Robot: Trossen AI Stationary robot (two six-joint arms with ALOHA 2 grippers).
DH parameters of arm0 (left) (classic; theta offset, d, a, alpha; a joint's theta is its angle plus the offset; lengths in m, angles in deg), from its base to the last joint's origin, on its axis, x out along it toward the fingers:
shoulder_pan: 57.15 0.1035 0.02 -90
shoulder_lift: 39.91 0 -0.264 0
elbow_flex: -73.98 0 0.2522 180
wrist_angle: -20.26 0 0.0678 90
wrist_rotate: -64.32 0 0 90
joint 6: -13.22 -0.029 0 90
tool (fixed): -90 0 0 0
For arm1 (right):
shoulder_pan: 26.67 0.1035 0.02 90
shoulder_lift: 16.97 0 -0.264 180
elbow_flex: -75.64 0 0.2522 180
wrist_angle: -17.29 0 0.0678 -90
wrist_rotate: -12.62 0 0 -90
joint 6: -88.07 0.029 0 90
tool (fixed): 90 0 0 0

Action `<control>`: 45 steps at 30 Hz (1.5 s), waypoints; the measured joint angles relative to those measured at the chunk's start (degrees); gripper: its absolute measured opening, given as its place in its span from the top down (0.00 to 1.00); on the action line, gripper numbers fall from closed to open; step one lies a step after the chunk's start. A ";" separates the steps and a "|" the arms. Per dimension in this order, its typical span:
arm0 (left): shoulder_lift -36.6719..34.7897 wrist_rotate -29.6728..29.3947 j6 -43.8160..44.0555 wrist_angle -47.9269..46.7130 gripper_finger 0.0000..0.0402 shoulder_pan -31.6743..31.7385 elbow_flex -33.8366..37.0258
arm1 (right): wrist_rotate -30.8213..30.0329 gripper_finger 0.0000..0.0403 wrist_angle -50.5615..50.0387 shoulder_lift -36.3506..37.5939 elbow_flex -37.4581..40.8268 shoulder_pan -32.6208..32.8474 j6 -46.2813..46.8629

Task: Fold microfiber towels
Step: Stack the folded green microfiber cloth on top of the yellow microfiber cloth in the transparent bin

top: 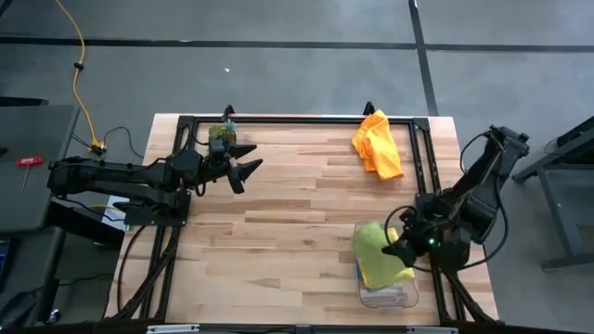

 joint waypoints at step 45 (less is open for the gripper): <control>0.00 -0.84 2.45 -0.15 0.30 1.88 0.00 | 18.44 0.69 -17.47 -17.14 0.00 -0.50 21.87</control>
